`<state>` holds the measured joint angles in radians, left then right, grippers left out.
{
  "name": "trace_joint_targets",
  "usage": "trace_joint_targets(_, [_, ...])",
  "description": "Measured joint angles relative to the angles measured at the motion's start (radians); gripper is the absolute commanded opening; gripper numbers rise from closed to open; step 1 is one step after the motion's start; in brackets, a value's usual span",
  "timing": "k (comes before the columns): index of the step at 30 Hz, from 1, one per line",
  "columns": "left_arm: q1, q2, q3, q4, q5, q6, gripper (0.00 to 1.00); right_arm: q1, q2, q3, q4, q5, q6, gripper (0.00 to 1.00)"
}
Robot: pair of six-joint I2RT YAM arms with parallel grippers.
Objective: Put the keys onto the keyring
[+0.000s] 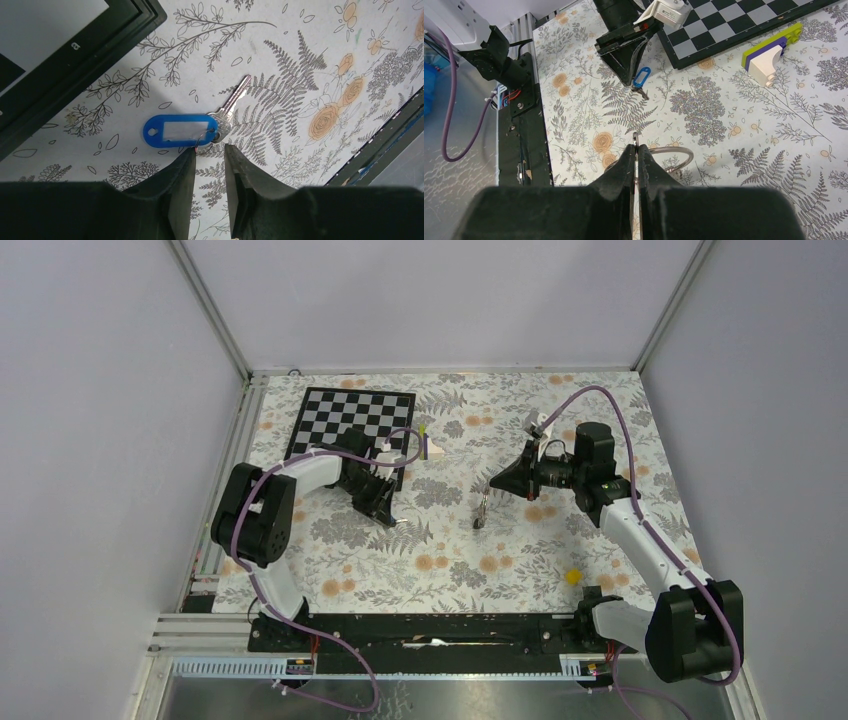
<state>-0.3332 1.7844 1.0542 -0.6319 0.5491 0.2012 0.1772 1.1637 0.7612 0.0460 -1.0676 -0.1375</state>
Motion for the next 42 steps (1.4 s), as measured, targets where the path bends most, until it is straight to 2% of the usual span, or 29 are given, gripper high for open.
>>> trace_joint_targets(10, [-0.001, 0.007, 0.0, 0.032, -0.001, -0.001, 0.13, -0.002, 0.0, -0.007, 0.012, 0.0, 0.003, 0.0])
trace_joint_targets(19, [-0.001, 0.007, 0.0, 0.039, 0.0, 0.0, 0.07, -0.006, 0.0, -0.012, 0.019, 0.0, 0.003, 0.0])
trace_joint_targets(23, [-0.001, 0.007, 0.0, 0.04, 0.0, 0.0, 0.06, -0.008, 0.0, -0.014, 0.019, 0.0, 0.003, 0.0])
trace_joint_targets(31, [-0.011, 0.002, 0.0, 0.042, 0.004, 0.005, 0.17, -0.008, 0.0, -0.015, 0.019, 0.0, 0.003, 0.0])
trace_joint_targets(42, [-0.035, -0.007, 0.0, 0.04, 0.027, 0.017, 0.18, -0.008, 0.0, -0.02, 0.02, 0.0, 0.003, 0.0])
